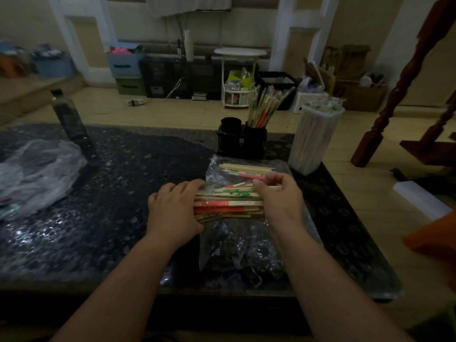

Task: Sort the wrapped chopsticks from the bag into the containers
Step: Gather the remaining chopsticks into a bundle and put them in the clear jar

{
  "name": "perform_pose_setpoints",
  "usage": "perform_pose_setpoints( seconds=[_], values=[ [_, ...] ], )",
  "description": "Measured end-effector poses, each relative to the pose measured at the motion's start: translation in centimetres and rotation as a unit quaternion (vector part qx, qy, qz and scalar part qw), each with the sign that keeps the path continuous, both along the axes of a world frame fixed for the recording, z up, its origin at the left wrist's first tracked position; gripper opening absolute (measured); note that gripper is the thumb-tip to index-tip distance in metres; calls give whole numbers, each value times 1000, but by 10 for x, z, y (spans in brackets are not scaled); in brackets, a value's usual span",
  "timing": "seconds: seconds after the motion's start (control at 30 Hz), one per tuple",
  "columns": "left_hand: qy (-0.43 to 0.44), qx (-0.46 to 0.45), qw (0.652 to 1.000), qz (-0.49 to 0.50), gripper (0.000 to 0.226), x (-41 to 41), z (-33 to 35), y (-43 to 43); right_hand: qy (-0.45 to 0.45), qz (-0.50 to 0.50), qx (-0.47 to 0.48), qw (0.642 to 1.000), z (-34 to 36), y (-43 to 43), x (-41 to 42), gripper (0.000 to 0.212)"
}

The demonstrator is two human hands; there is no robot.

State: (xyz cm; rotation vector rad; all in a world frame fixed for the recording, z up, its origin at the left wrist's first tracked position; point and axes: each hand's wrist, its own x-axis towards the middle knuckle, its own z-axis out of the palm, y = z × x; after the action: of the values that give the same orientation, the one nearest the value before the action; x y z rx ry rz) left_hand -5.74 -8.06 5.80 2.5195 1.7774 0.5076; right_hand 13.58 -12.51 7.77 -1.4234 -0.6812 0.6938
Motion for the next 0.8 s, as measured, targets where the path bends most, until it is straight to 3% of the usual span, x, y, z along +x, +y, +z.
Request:
perform_pose_setpoints(
  seconds=[0.17, 0.27, 0.4, 0.53, 0.6, 0.73, 0.8],
  values=[
    [-25, -5, 1000, 17, 93, 0, 0, 0, -98, -49, 19, 994, 1, -4, -3, 29],
    [-30, -5, 999, 35, 93, 1, 1, 0, -149, -5, 15, 989, -2, -4, -10, 33],
    [-17, 2, 999, 50, 92, -1, -1, 2, -150, 82, -7, 985, -5, -4, -11, 34],
    [-19, -6, 999, 50, 92, 0, 1, 1, -199, 40, -1, 979, -4, -3, -8, 38],
    [-28, -1, 998, 51, 91, 2, 2, 0, -180, 22, 12, 983, -6, -4, -11, 36],
    [-36, 15, 998, 52, 91, 4, -1, -2, -244, 80, 2, 966, -8, -5, -16, 33],
    [-39, 8, 998, 53, 90, 4, -2, -2, -228, 115, 2, 967, -6, -4, -12, 32]
  ],
)
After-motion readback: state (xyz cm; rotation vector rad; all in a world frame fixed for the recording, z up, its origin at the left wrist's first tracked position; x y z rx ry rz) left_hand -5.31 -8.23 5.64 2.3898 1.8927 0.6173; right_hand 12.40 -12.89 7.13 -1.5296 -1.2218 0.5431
